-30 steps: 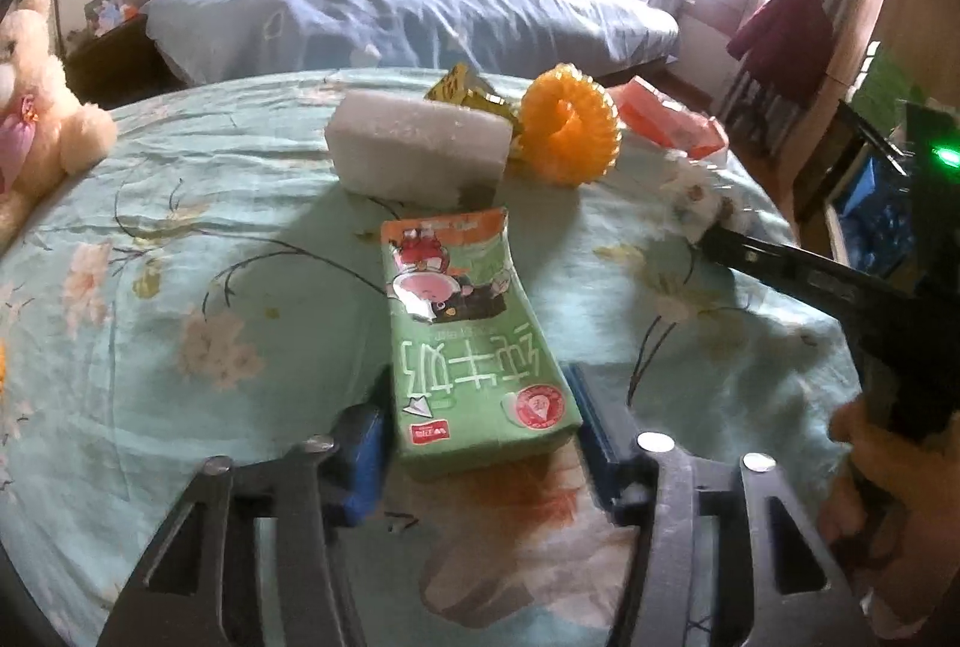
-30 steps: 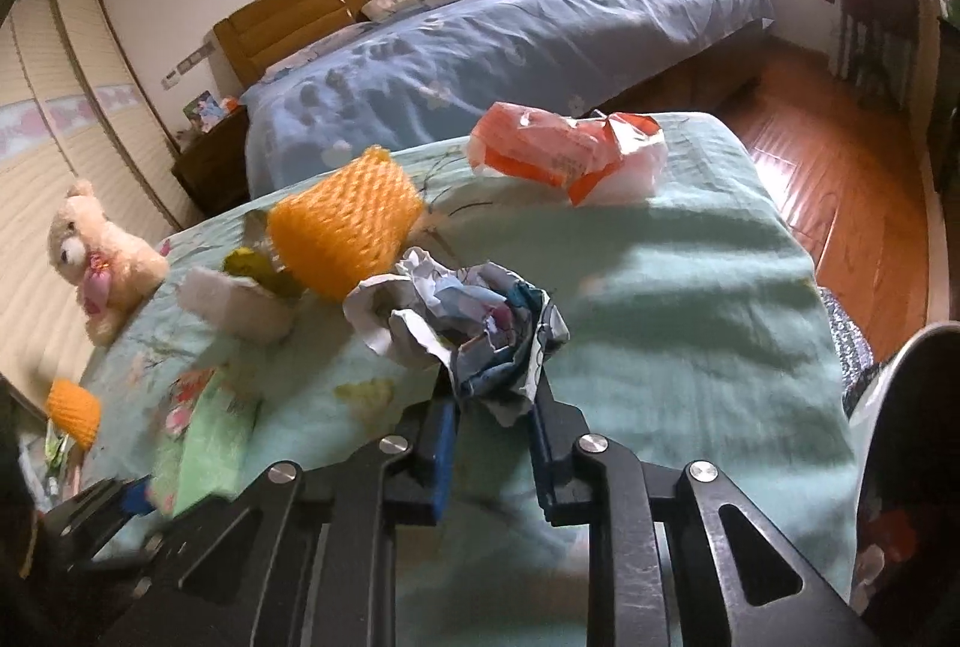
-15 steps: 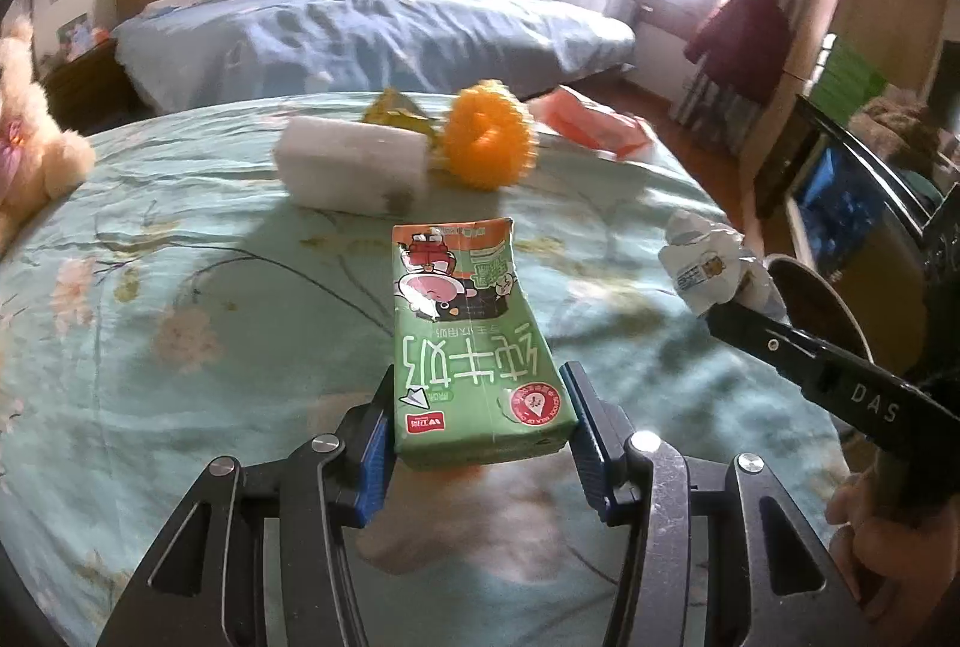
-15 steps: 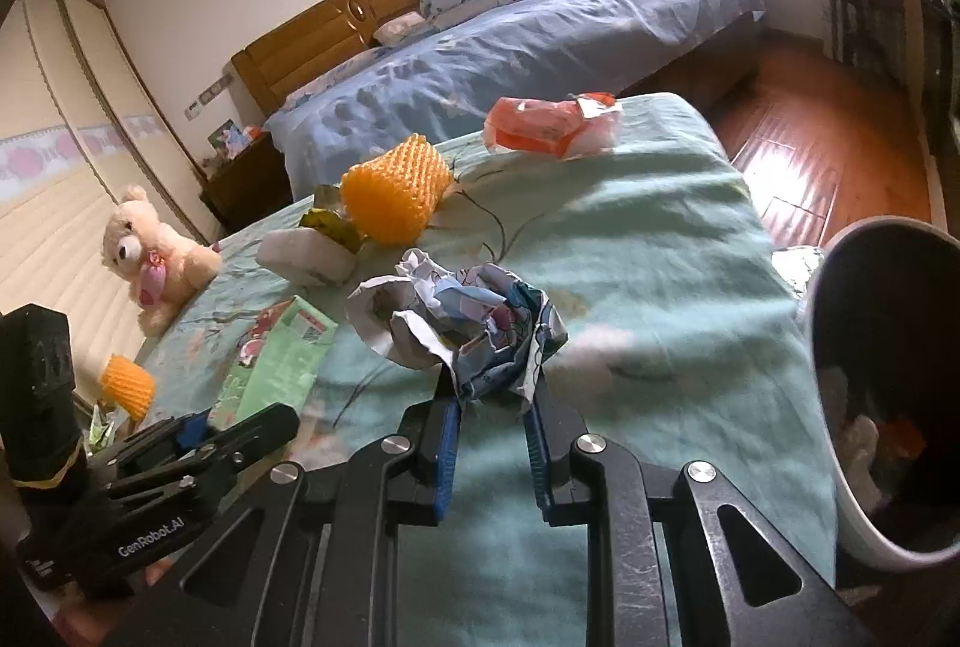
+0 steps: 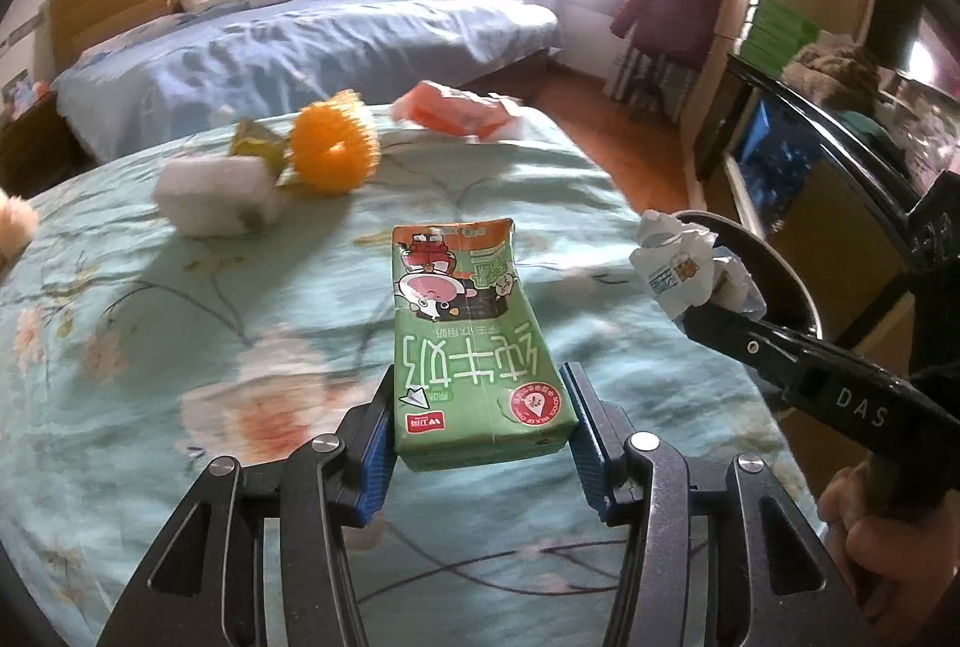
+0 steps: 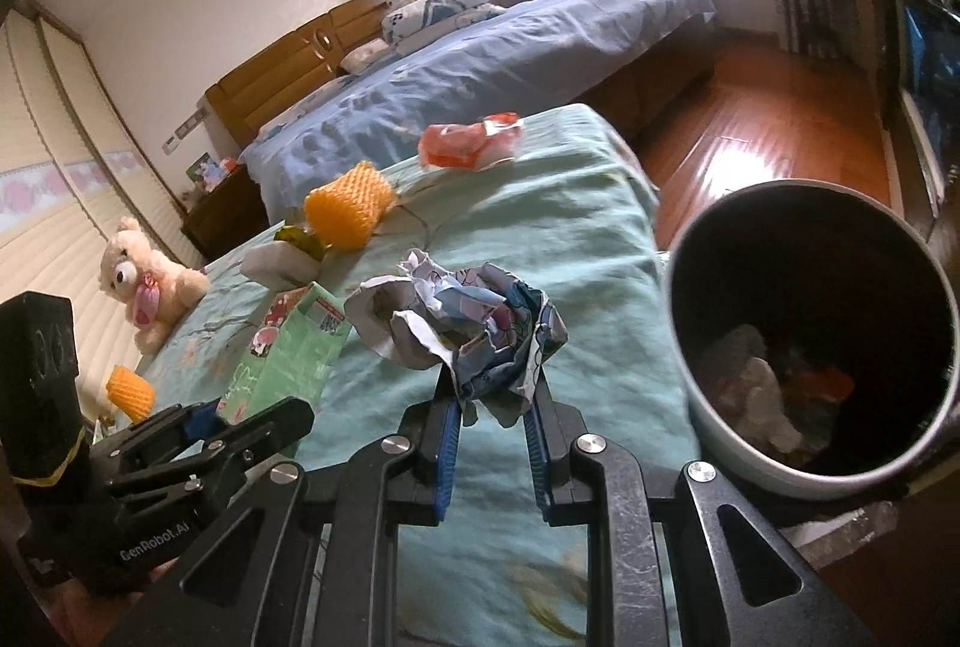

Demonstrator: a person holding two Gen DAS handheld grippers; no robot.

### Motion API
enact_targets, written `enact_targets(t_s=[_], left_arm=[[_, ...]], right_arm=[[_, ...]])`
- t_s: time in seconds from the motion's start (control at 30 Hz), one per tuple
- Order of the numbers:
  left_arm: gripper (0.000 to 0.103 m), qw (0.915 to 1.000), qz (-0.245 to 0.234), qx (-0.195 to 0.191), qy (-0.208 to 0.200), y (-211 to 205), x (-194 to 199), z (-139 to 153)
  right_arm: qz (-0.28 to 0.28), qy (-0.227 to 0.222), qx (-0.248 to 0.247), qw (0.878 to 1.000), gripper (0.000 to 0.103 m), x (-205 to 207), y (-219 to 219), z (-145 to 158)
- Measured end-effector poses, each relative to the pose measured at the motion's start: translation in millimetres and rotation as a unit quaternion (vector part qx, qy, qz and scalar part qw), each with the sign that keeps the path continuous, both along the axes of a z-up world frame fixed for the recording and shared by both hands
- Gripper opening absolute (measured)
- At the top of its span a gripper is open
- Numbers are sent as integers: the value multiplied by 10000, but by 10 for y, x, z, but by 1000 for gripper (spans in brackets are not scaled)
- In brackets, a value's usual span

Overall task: Collect trash
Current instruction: 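Carry the green carton and crumpled wrapper over the bin with both tools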

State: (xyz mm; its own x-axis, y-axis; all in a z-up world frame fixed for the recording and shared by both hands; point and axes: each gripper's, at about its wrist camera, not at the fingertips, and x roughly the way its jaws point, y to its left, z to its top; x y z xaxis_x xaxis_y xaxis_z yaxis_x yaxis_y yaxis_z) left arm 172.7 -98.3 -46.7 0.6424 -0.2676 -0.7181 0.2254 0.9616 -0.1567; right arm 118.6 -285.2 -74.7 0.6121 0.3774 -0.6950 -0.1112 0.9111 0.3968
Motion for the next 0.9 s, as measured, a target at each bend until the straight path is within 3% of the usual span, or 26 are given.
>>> enact_targets(t_s=[0.9], left_arm=[[49,9955,-927,188,-100,-944,146,33]], right_arm=[[-850,13,7,9964,20,-243,-889,15]])
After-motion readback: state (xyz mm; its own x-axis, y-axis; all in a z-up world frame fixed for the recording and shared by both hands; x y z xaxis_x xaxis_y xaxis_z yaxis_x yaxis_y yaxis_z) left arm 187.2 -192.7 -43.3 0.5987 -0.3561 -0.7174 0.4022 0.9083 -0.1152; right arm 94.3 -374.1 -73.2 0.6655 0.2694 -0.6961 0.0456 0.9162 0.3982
